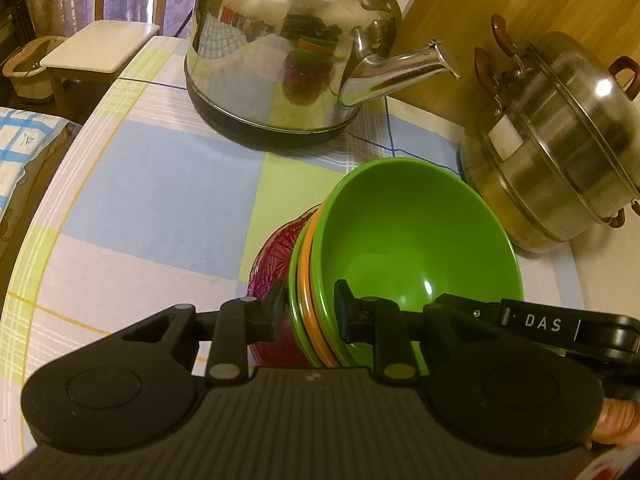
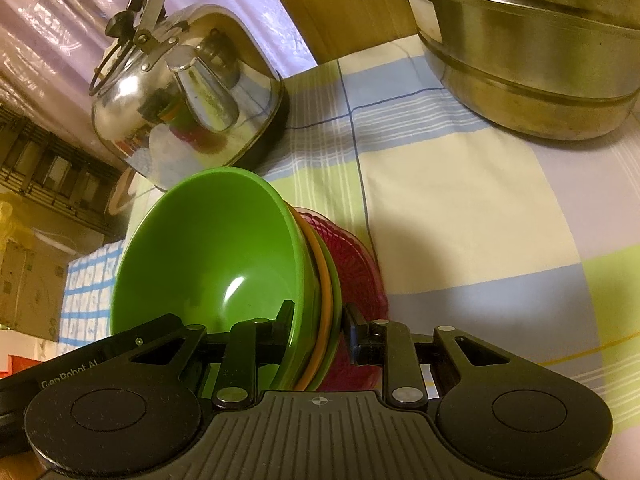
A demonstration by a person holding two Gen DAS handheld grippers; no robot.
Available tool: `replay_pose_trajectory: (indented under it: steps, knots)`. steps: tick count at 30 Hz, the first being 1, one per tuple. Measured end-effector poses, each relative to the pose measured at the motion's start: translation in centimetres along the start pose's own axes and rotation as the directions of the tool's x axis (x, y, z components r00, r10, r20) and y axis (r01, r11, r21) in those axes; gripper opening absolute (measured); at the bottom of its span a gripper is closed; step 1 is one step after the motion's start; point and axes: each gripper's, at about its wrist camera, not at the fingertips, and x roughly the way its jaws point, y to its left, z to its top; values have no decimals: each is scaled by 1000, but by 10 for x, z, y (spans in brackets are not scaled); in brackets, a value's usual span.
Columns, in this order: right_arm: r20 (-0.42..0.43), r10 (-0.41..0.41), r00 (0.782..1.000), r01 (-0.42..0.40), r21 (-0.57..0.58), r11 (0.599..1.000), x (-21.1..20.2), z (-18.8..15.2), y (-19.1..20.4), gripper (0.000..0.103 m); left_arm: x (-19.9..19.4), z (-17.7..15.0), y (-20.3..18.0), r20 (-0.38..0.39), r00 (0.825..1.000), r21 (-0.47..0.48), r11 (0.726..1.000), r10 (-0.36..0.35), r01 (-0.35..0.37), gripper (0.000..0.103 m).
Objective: Organize plates and bowls
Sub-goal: 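Lift the bowl stack with both tools and carry it onto the pink dishes, then open both tools to release the bowl stack onto the pink dishes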
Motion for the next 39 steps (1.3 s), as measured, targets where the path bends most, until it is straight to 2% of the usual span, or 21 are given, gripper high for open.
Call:
replay_pose_trajectory:
  steps: [3, 5, 7, 9, 10, 12, 16, 20, 25, 33, 39]
  knots:
    - [1, 9, 1000, -9, 0, 1000, 0, 0, -1, 27, 1, -1, -1, 4, 1000, 5, 1000, 3, -3, 23]
    - [-1, 20, 1000, -20, -2, 1000, 0, 0, -2, 31, 0, -1, -2, 6, 1000, 3, 1000, 15, -15, 32]
    - [-1, 33, 999, -33, -14, 999, -1, -1, -2, 43, -2, -2, -2, 14, 1000, -1, 1000, 20, -20, 46]
    - [8, 31, 1000, -30, -31, 999, -3, -2, 0, 68, -4, -3, -2, 17, 1000, -7, 1000, 15, -15, 51]
    - [15, 30, 999, -29, -34, 999, -5, -3, 0, 70, -6, -3, -2, 16, 1000, -9, 1000, 16, -16, 53]
    - [20, 36, 999, -36, -29, 999, -7, -4, 0, 71, -9, -4, -1, 22, 1000, -9, 1000, 16, -15, 57]
    - [25, 43, 999, -42, -19, 999, -13, -5, -1, 74, -17, -5, -2, 40, 999, -10, 1000, 8, -7, 73]
    - [30, 56, 998, -55, -10, 998, -21, -7, -1, 75, -25, -8, -3, 46, 999, -17, 1000, 5, -4, 77]
    - [45, 58, 997, -57, -9, 998, -34, -10, 0, 77, -38, -11, -5, 67, 998, -17, 1000, 15, -14, 88]
    - [67, 56, 996, -55, -13, 998, -63, -16, 1, 79, -66, -18, -18, 116, 992, 43, 997, 54, -59, 97]
    - [84, 48, 995, -46, -33, 998, -85, -26, 7, 79, -90, -29, -30, 178, 979, 99, 988, 96, -115, 97]
